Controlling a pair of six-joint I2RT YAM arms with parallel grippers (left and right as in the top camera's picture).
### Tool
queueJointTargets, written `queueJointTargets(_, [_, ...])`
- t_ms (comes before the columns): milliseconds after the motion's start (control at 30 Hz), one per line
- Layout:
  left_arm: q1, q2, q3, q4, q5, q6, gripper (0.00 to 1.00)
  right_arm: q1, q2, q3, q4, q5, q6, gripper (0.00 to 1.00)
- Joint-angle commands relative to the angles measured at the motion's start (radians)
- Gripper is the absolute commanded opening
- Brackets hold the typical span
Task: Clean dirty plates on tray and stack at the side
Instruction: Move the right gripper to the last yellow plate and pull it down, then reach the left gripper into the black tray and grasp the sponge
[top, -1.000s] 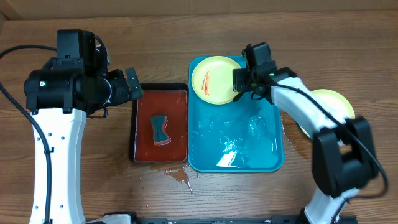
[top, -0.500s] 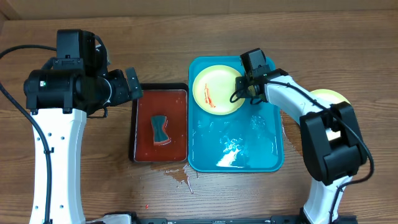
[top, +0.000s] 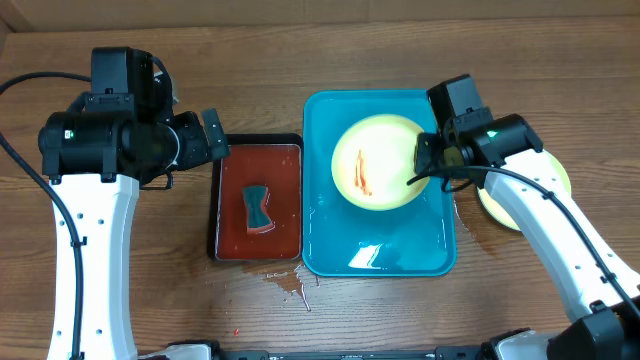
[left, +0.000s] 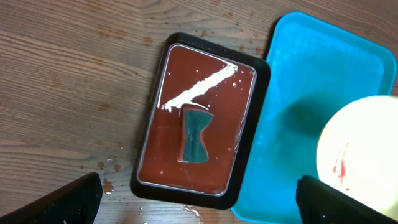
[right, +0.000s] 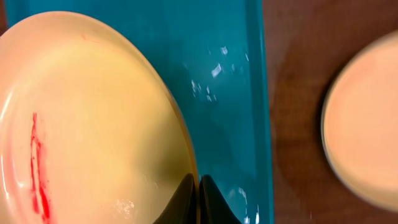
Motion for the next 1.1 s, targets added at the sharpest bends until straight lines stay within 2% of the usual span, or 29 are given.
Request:
queueJointTargets(0, [-0.001, 0.006, 0.015, 0.000, -0.003, 0.023, 1.00, -0.001, 0.021, -0.084, 0.010, -0.026, 0.171, 0.04])
queueJointTargets(167, [-0.002, 0.006, 0.015, -0.013, 0.048, 0.022, 1.00, -0.001, 0.021, -0.300, 0.224, -0.087, 0.292, 0.04])
queueJointTargets(267, [-0.002, 0.006, 0.015, -0.017, 0.117, 0.024, 1.00, -0.001, 0.021, -0.402, 0.369, -0.087, 0.307, 0.04])
queueJointTargets(367, [-0.011, 0.008, 0.014, -0.024, 0.129, 0.053, 1.00, 0.000, 0.021, -0.438, 0.417, -0.096, 0.290, 0.04])
queueJointTargets(433, [-0.029, 0.010, 0.010, -0.022, 0.129, 0.074, 1.00, 0.000, 0.019, -0.437, 0.416, -0.103, 0.222, 0.24])
queueJointTargets(500, [-0.058, 0.010, -0.007, -0.010, 0.128, 0.099, 1.00, 0.000, 0.013, -0.427, 0.391, -0.112, 0.166, 0.28])
queueJointTargets(633, [-0.131, 0.015, -0.100, 0.040, 0.050, 0.113, 0.83, 0.000, -0.014, -0.393, 0.320, -0.109, 0.060, 0.30])
queueJointTargets(800, [-0.193, 0.041, -0.296, 0.179, -0.069, 0.002, 0.76, 0.000, -0.099, -0.372, 0.278, -0.112, -0.009, 0.30])
queueJointTargets(1000, [-0.199, 0.150, -0.495, 0.373, -0.071, -0.038, 0.62, 0.000, -0.178, -0.372, 0.271, -0.113, -0.016, 0.31])
queueJointTargets(1067, [-0.199, 0.209, -0.527, 0.421, -0.070, -0.038, 0.52, 0.000, -0.180, -0.372, 0.271, -0.113, -0.016, 0.31])
